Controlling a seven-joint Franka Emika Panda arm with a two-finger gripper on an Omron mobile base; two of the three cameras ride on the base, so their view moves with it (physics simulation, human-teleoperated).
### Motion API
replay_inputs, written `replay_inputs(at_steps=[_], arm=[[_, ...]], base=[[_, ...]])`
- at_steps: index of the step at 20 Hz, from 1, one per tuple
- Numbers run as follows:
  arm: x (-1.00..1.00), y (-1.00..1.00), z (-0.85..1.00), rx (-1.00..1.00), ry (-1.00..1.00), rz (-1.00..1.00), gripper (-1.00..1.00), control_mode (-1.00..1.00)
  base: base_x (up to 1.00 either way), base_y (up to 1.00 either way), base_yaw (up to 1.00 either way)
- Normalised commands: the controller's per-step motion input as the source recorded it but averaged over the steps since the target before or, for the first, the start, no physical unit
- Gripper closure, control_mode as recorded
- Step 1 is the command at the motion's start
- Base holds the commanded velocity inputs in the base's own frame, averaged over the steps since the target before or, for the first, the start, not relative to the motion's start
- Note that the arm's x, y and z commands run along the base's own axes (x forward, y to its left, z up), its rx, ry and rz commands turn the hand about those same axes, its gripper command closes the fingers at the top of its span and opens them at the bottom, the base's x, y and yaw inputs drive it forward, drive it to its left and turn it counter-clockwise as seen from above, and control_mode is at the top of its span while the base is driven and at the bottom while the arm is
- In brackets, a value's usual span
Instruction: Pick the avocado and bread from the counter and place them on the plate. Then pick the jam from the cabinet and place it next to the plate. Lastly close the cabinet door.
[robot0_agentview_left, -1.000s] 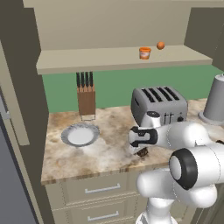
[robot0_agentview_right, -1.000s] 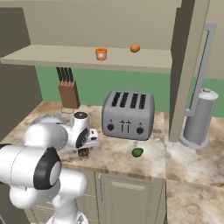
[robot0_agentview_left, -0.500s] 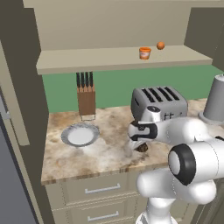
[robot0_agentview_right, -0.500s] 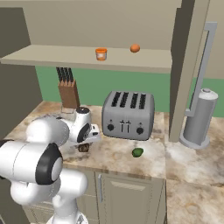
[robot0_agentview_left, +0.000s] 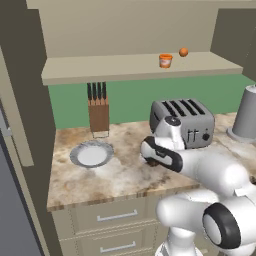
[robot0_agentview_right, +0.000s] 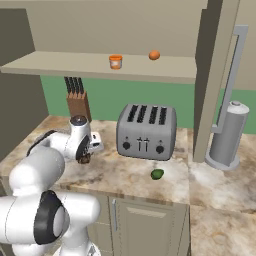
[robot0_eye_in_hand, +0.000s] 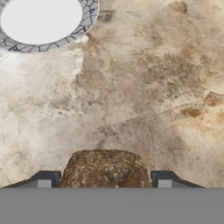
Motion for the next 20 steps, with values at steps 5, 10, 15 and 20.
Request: replay_inputs(at_steps=[5, 10, 15, 20], arm=[[0.00, 0.48, 0.50, 0.10, -0.15, 0.00, 1.00, -1.00], [0.00, 0.38, 0.52, 0.13, -0.15, 0.00, 1.00, -1.00], [0.08, 0.51, 0.31, 0.05, -0.03, -0.01, 1.00, -1.00], [0.29, 0.66, 0.04, 0.00, 0.00, -0.06, 1.00, -1.00]], base=[[0.00, 0.00, 0.00], [0.00, 0.00, 0.00], [0.00, 0.00, 0.00], [0.00, 0.00, 0.00]])
